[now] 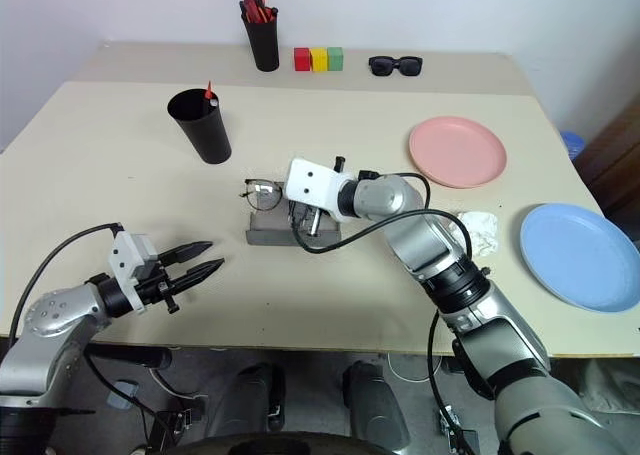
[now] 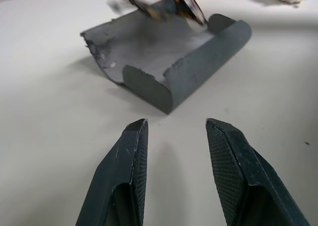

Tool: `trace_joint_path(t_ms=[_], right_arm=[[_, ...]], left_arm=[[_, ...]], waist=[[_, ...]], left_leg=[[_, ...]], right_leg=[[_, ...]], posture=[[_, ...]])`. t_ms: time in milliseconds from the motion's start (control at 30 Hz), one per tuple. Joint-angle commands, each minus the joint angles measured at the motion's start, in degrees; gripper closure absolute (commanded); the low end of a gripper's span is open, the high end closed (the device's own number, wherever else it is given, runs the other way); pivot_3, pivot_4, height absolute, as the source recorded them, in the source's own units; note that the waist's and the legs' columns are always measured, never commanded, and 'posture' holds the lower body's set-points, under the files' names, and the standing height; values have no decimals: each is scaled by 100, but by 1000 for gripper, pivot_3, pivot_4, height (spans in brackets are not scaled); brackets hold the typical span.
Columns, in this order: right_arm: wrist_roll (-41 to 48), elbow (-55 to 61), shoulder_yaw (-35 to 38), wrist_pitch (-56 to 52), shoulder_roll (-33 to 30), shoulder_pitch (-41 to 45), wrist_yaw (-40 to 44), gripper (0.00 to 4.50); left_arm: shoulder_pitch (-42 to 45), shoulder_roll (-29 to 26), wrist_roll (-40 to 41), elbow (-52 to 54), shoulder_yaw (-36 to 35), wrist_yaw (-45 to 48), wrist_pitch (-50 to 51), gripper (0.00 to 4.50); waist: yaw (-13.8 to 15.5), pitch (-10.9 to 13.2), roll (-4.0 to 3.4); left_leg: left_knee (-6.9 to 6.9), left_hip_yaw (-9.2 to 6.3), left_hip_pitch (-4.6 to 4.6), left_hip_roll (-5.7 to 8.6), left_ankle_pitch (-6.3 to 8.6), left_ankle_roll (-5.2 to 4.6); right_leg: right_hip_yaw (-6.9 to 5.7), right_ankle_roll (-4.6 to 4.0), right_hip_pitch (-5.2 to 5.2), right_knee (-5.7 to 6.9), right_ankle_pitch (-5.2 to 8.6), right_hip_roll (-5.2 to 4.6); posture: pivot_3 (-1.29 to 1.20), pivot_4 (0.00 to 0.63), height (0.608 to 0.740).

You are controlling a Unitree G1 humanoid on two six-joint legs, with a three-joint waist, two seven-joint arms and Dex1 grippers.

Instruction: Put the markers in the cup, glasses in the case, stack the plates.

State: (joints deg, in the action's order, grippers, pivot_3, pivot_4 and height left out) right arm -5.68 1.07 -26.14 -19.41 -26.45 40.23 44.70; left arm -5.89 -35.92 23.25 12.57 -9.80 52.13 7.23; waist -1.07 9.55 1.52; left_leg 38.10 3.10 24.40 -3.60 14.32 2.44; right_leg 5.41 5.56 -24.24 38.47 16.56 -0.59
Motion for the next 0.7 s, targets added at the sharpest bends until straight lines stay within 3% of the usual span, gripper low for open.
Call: trace_joint_path(t_ms=[33, 467, 567, 700], right_arm=[[-82, 321, 166, -20, -186, -53, 144, 4431], [-185, 521, 112, -208, -227, -231, 382, 4431], [-30, 593, 194, -363, -219, -212, 552, 3539], [31, 671, 308, -421, -192, -170, 534, 1570]], left_arm=[[73, -32, 68, 206, -55, -24, -8, 2650], [236, -16, 5, 185, 59, -29, 24, 2650], [191, -38, -13, 201, 31, -40, 8, 2650], [200, -38, -34, 192, 13, -70, -12, 2650]], waist=[[-3, 0, 0], [-5, 0, 0], [-5, 0, 0], [-6, 0, 0]], left_leg=[[0, 0, 0, 0, 0, 0], [-1, 0, -1, -1, 0, 0], [-1, 0, -1, -1, 0, 0], [-1, 0, -1, -1, 0, 0]], right_leg=[[0, 0, 0, 0, 0, 1], [0, 0, -1, 0, 0, 1], [0, 0, -1, 0, 0, 1], [0, 0, -1, 0, 0, 1]], posture=[[0, 150, 732], [0, 150, 732], [0, 150, 732], [0, 150, 732]])
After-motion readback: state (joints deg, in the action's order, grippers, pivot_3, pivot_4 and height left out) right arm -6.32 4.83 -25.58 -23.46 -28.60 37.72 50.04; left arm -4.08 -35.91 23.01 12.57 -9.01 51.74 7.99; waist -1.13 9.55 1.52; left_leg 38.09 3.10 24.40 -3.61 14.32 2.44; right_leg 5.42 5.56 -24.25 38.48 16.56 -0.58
